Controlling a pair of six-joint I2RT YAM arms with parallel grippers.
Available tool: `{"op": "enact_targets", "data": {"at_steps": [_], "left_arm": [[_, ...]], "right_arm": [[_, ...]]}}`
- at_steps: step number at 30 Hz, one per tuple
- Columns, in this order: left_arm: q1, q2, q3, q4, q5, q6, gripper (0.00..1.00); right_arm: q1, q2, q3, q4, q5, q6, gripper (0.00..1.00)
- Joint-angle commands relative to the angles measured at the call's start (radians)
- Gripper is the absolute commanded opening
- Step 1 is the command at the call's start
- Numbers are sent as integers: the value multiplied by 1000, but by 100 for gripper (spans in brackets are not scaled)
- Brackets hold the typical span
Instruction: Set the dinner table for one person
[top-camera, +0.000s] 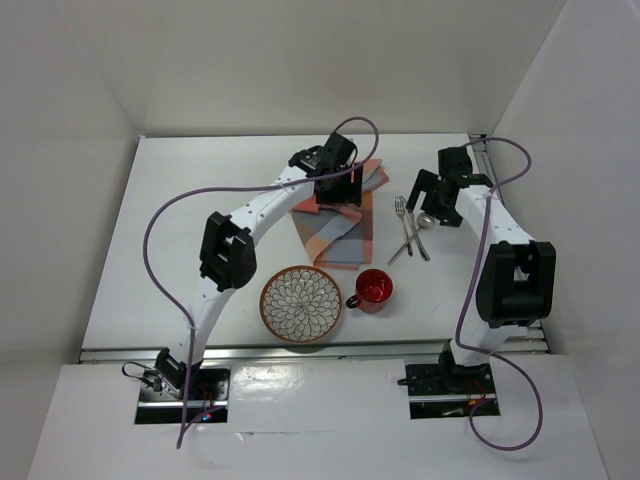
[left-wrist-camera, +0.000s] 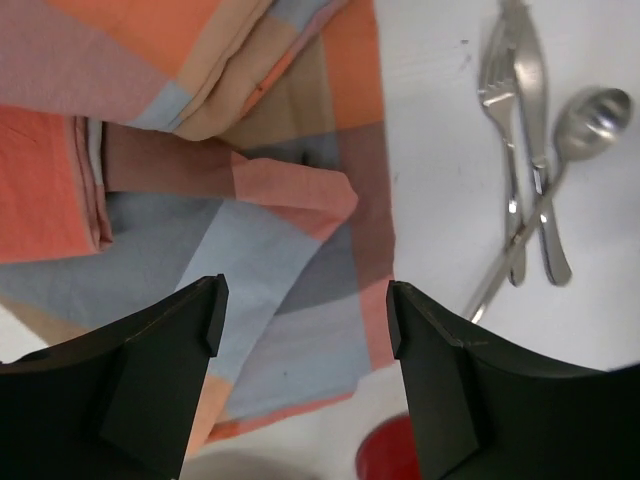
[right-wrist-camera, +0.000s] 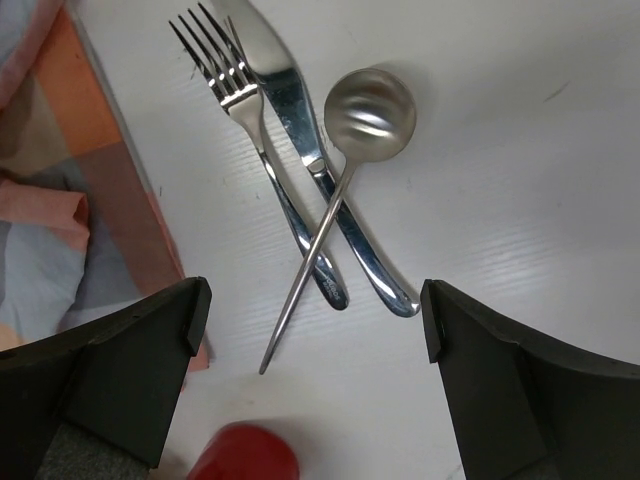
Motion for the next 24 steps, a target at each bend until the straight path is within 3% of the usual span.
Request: {"op": "enact_targets", "data": {"at_steps": [1, 15, 20, 24], "left_arm": [[1, 66, 61, -41, -51, -60, 82], [1, 197, 104, 42, -84, -138, 82], [1, 206, 92, 74, -84, -170, 79], [12, 206, 92, 74, -64, -196, 76]], "right_arm": [[-10, -41, -5, 46, -32, -17, 100], [-10, -8, 42, 27, -64, -26, 100], [-10, -8, 33, 64, -229, -78, 100], [-10, -8, 33, 73, -251, -78, 100]]}}
